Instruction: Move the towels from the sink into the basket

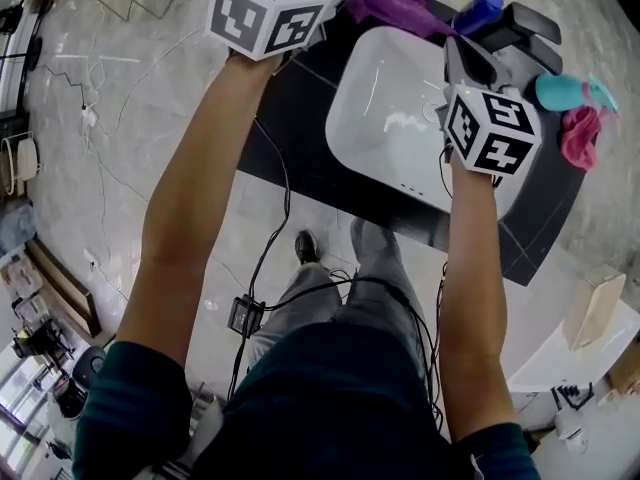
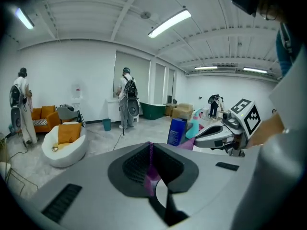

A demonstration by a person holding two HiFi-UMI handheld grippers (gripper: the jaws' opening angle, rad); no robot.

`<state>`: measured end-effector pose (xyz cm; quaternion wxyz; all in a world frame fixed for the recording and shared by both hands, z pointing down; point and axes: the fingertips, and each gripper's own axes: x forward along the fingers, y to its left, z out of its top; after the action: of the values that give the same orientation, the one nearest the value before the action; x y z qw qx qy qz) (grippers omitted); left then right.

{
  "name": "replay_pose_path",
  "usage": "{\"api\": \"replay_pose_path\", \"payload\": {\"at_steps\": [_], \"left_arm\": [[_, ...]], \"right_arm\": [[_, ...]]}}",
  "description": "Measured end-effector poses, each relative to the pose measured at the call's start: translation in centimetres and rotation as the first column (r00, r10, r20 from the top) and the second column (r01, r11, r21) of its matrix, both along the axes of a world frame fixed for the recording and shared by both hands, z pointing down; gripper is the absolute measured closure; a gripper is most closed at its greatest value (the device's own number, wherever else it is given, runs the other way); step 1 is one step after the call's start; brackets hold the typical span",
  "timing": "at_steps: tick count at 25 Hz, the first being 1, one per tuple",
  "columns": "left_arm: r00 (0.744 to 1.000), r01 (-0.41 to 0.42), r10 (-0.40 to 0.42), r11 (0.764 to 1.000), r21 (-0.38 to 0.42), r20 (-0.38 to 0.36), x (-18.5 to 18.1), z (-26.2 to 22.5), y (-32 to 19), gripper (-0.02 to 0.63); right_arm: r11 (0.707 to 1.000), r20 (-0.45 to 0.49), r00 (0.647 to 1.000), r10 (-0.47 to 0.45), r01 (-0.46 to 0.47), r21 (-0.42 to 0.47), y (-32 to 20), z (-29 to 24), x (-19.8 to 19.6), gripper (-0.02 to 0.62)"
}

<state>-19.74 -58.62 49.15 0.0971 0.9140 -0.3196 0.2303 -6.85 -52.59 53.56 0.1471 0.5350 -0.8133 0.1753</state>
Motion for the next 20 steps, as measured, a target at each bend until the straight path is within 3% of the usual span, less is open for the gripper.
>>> {"api": "replay_pose_path", "payload": {"at_steps": [10,20], "left_arm": [[0.994,0.021,-0.004,0.986,0.163,-0.105,-2.8,-13.3,8.1,0.581],[0.972,0.083,-0.006,0.942,0.325,-0.233,-7.6,-26.0,17.4,0.581]], "right_arm": [[0.979,-0.014,1.000,-0.005,0.008,0.203,4.2,-13.8,-1.5,0.583],[0.916,-0.066,0.997,-0.034,0.057,0.398,11.6,-27.8,-5.2,0.583]]}}
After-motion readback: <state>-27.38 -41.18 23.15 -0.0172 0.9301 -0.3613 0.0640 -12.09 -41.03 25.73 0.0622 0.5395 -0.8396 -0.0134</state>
